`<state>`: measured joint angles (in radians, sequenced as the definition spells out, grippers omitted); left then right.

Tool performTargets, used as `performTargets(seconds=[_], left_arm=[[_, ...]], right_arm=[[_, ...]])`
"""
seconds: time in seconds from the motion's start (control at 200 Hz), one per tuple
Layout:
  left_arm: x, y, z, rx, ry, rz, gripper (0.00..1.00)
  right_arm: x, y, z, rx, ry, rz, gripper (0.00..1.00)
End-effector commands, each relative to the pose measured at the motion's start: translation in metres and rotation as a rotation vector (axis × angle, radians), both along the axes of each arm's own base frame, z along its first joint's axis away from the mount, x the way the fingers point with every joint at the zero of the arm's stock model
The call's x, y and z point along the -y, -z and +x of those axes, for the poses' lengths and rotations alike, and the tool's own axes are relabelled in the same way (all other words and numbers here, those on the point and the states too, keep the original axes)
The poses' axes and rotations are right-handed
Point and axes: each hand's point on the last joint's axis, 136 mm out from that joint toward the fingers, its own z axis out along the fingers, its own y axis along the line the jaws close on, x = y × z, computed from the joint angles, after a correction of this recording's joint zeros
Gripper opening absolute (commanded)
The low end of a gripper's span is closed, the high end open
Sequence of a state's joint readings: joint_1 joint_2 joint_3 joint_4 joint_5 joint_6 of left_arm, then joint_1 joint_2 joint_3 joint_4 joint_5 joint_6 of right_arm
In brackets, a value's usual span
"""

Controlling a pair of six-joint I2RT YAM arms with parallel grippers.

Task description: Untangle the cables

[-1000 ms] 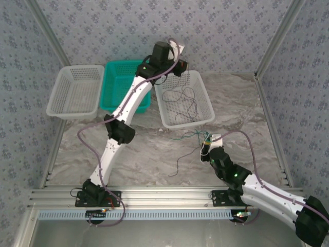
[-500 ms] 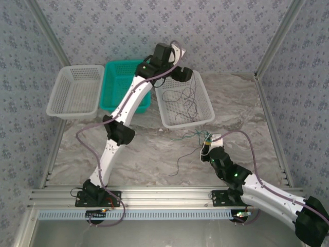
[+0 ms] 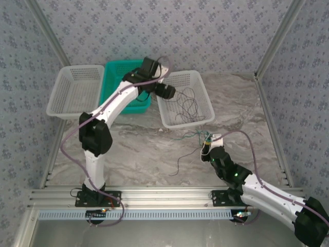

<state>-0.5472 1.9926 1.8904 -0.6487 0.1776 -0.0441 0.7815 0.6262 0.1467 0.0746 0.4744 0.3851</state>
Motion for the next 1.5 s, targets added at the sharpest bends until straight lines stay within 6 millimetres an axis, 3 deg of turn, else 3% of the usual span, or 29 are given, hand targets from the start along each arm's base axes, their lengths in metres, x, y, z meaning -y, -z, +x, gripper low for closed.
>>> performTargets(seconds=[0.0, 0.08, 0.165, 0.415, 0.54, 0.625, 0.7, 0.814, 0.939, 1.334, 1.414, 1.499], left_arm=[[0.001, -0.106, -0.013, 0.275, -0.005, -0.227, 0.9], [-0.007, -0.128, -0.04, 0.331, 0.019, -0.314, 0.9], [-0.01, -0.13, -0.075, 0.333, 0.086, -0.383, 0.91], [-0.009, -0.083, -0.168, 0.175, 0.242, -0.424, 0.89], [0.003, -0.061, -0.193, 0.125, 0.283, -0.418, 0.89], [0.02, -0.059, -0.2, 0.104, 0.338, -0.484, 0.89], [0.029, -0.045, -0.194, 0.072, 0.353, -0.471, 0.86], [0.046, -0.03, -0.186, -0.012, 0.393, -0.484, 0.69], [0.065, -0.016, -0.186, -0.096, 0.459, -0.517, 0.59], [0.067, 0.013, -0.188, -0.165, 0.458, -0.508, 0.17], [0.067, 0.017, -0.189, -0.175, 0.454, -0.504, 0.18], [0.066, 0.018, -0.189, -0.178, 0.451, -0.504, 0.37]], right_arm=[[-0.002, -0.008, 0.002, 0.008, -0.007, 0.006, 0.0], [-0.007, -0.012, 0.002, 0.009, -0.033, 0.01, 0.0], [-0.014, -0.016, 0.003, 0.008, -0.057, 0.02, 0.0], [-0.02, -0.019, 0.014, -0.008, -0.053, -0.005, 0.0], [-0.031, -0.02, 0.019, 0.0, -0.095, -0.009, 0.0], [-0.04, -0.022, 0.021, 0.004, -0.13, 0.004, 0.0], [-0.047, -0.024, 0.023, -0.006, -0.15, 0.003, 0.0], [-0.056, -0.027, 0.023, -0.028, -0.189, 0.0, 0.0], [-0.058, -0.03, 0.022, -0.028, -0.195, 0.015, 0.0], [-0.051, -0.033, 0.027, -0.015, -0.146, 0.011, 0.0], [-0.051, -0.033, 0.028, -0.013, -0.141, 0.014, 0.0], [-0.052, -0.033, 0.028, -0.011, -0.144, 0.019, 0.0]])
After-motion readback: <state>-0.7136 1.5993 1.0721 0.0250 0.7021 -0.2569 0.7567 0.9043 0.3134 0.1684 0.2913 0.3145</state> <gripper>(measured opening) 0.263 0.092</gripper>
